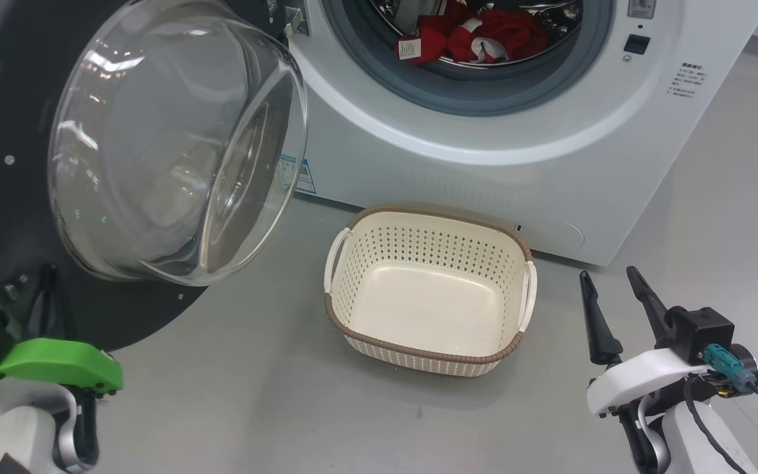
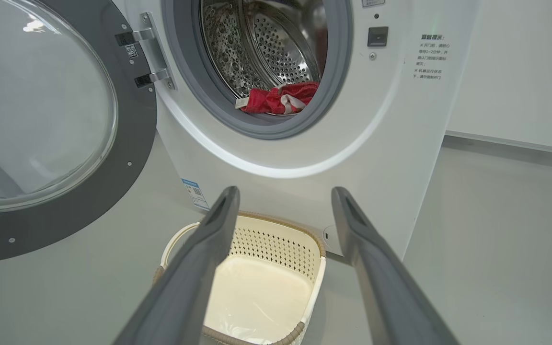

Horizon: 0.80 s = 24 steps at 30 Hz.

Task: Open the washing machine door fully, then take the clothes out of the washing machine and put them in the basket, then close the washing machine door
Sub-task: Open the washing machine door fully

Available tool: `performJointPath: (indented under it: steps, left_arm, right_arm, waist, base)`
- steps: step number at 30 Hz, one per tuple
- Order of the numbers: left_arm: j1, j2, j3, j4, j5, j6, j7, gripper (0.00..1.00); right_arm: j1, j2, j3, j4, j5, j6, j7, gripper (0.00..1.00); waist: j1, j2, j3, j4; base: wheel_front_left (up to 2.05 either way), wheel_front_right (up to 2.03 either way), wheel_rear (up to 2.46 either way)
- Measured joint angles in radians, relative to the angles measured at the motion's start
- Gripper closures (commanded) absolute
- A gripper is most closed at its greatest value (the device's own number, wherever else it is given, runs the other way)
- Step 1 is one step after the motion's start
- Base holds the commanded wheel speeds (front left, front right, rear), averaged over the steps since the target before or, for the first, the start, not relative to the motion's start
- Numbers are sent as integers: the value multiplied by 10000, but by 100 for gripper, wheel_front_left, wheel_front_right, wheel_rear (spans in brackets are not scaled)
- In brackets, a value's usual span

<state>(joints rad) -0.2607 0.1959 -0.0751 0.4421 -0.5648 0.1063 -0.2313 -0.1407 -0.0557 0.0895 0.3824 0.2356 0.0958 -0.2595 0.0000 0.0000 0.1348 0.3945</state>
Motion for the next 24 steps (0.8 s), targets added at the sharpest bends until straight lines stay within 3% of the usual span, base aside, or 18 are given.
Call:
performJointPath:
  steps: [24]
  left_arm:
    - [-355, 92, 573, 997, 328, 33, -176, 100]
  right_arm:
    - [-155, 2, -36, 36, -81, 88, 2, 0]
  waist:
    - [0, 0, -39, -142]
  base:
    - [0, 0, 0]
